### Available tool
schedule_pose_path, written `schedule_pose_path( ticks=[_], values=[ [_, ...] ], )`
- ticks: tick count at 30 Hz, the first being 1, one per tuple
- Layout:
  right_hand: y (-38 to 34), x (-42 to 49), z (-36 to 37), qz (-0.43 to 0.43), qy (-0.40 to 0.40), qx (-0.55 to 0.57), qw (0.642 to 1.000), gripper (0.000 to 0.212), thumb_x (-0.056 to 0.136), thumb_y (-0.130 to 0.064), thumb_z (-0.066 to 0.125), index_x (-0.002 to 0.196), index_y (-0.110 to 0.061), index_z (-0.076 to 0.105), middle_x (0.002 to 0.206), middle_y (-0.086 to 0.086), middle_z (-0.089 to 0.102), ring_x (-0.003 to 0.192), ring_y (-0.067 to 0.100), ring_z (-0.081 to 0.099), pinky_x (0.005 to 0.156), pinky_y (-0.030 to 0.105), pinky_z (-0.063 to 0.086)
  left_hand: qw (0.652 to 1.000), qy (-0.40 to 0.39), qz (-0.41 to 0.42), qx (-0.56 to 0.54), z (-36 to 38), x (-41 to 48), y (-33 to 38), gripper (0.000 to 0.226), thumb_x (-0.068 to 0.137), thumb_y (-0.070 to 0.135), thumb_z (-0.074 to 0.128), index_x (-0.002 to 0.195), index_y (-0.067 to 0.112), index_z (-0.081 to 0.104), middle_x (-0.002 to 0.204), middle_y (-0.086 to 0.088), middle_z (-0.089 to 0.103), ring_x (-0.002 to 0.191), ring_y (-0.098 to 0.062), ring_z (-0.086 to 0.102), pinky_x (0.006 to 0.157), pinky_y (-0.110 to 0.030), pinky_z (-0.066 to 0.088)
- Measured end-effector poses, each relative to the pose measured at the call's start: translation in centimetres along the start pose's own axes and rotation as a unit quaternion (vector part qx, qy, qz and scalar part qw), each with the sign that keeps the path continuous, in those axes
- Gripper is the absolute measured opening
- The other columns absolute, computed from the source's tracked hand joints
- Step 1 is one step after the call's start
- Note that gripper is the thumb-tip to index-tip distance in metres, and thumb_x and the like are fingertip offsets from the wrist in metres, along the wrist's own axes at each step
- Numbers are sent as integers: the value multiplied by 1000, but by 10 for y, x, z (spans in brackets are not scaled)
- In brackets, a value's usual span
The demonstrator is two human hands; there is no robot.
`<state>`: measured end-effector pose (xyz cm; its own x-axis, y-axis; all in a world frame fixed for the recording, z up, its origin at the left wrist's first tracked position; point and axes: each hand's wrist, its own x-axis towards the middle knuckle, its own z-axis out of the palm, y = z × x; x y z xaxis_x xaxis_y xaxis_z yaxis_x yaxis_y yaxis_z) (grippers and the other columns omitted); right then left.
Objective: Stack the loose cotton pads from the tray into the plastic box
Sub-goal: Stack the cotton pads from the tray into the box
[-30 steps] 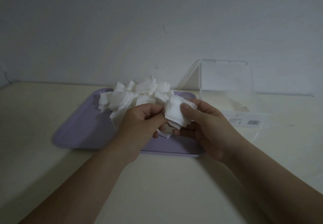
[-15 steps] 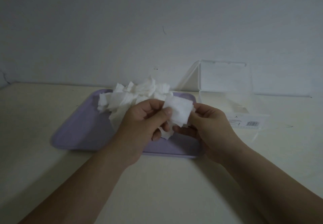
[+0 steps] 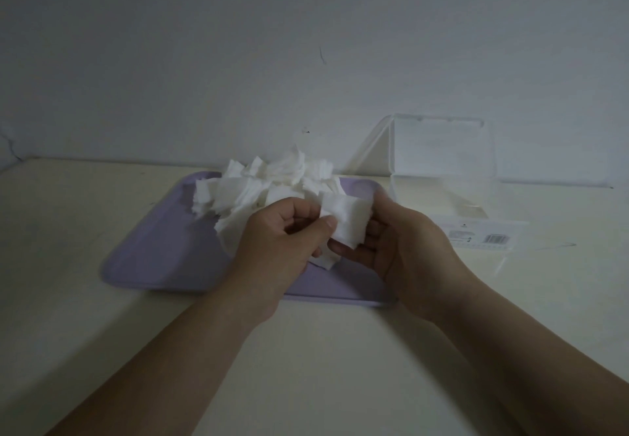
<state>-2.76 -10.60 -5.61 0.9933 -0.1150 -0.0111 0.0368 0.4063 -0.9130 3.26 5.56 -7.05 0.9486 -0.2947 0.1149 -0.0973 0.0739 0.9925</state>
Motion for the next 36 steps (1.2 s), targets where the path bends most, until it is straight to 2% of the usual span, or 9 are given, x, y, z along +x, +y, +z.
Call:
schedule_pose_path(
  ticks=[2, 6, 14, 17, 20, 23, 27, 30, 36],
  values=[
    [-1, 0, -1, -8, -8, -19, 1000, 50, 99, -41, 53, 121, 1, 70, 120, 22, 74, 117, 35, 70, 102, 47, 55, 1000, 7, 1, 0, 0, 1, -2, 6, 88, 12, 78, 93, 11, 74, 73, -5, 65, 58, -11, 54, 45, -22, 37],
    [7, 1, -6, -66, 20, -78, 995, 26, 93, -10, 68, 116, 3, 72, 113, 28, 74, 116, 46, 68, 103, 54, 54, 1000, 8, 10, 16, 1, 0, -3, 7, 88, 9, 78, 94, 10, 75, 69, 4, 68, 55, -3, 57, 49, -15, 41],
    [11, 4, -9, -90, 37, -190, 977, 20, 104, 3, 51, 119, 2, 63, 115, 27, 72, 106, 39, 72, 87, 51, 62, 988, -52, 59, 133, -2, -1, 4, 13, 94, 12, 69, 101, 20, 75, 73, -11, 68, 46, 0, 49, 49, -15, 39],
    [14, 2, -3, -78, 26, -238, 968, 23, 104, 0, 49, 124, -7, 59, 117, 22, 72, 106, 37, 73, 94, 54, 59, 976, -60, 112, 176, 0, -1, 0, 7, 97, 20, 67, 94, 19, 73, 81, -10, 74, 66, -19, 69, 62, -37, 57],
    [15, -2, -2, -75, 18, -285, 955, 33, 103, -2, 51, 131, -20, 52, 100, -2, 77, 91, 12, 74, 89, 33, 59, 958, -84, 147, 233, -1, 0, -5, 12, 98, 24, 60, 102, 22, 72, 84, -7, 75, 80, -28, 71, 76, -50, 58],
    [12, -4, -2, -108, 27, -369, 923, 31, 101, -3, 52, 125, -24, 54, 71, -22, 69, 67, -6, 63, 70, 14, 48, 939, -101, 180, 276, -3, 0, -3, 21, 94, 16, 60, 108, 26, 72, 80, 4, 71, 72, -15, 68, 71, -35, 57],
    [10, 1, -7, -156, 129, -381, 902, 15, 91, -12, 64, 97, -26, 69, 83, -3, 75, 81, 21, 71, 81, 50, 59, 892, -36, 191, 409, -15, 11, -9, 16, 85, 21, 61, 98, 22, 71, 83, 6, 62, 72, -15, 58, 72, -36, 53],
    [9, 2, -12, -165, 173, -371, 897, 7, 90, -17, 67, 92, -23, 70, 84, -1, 76, 83, 21, 73, 83, 52, 59, 850, -20, 166, 500, -13, 12, -11, 30, 91, 42, 63, 75, 17, 59, 76, 4, 49, 73, -22, 53, 67, -36, 42],
    [13, 5, -16, -156, 209, -334, 906, 8, 87, -24, 69, 95, -24, 70, 83, 0, 77, 80, 22, 76, 82, 53, 61, 822, -2, 101, 560, -15, 13, -6, 40, 82, 63, 67, 89, 24, 63, 99, -2, 54, 93, -28, 60, 75, -33, 45]
  ],
)
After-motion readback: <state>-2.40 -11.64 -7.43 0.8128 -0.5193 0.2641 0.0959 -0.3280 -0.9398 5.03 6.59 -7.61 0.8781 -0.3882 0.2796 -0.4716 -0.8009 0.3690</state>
